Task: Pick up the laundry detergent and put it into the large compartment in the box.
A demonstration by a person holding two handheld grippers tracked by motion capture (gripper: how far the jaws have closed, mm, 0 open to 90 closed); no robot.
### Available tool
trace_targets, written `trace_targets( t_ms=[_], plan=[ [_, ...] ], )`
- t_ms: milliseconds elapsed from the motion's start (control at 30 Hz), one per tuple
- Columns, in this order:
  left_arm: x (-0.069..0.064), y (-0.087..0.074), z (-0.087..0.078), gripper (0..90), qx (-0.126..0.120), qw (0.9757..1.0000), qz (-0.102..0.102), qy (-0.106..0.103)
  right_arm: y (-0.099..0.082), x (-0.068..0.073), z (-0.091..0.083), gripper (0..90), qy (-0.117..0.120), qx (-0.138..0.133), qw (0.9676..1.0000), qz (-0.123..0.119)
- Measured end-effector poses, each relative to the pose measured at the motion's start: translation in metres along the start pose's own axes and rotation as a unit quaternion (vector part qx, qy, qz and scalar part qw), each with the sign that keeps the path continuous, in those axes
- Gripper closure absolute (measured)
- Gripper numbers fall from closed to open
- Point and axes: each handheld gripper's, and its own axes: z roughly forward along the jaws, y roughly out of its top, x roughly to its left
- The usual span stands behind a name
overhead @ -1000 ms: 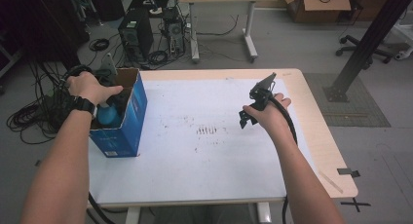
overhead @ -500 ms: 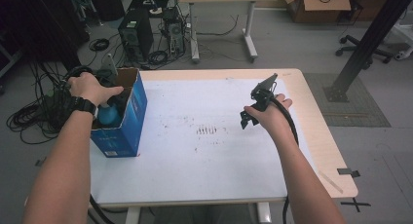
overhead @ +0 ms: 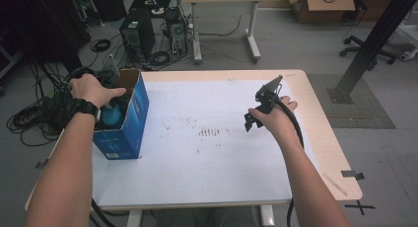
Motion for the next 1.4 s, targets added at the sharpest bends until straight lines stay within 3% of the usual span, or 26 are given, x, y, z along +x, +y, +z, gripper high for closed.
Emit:
trace_targets(
  t_ms=[533,767,933,1100,1400],
  plan=[
    [-0.003,-0.002,-0.024,30.5,-0.017,0.9998,0.002,0.008,-0.002,0.0,-0.003,7.5,0.0,-0.002,1.0,0.0],
    [-0.01,-0.003,-0.045,31.4,-0.029,0.9994,0.011,0.018,-0.005,0.001,-0.009,7.5,0.001,-0.007,1.0,0.002],
    [-0.024,-0.004,-0.062,30.9,-0.039,0.9987,0.025,0.02,-0.008,0.0,-0.014,7.5,0.001,-0.012,0.9999,0.002],
    [-0.047,-0.005,-0.075,29.9,-0.047,0.9978,0.046,0.012,-0.011,-0.001,-0.016,7.5,0.001,-0.013,0.9999,0.003],
    [-0.08,-0.009,-0.083,23.9,-0.053,0.996,0.072,0.005,-0.016,-0.001,-0.02,7.5,0.001,-0.019,0.9998,0.003]
  ],
)
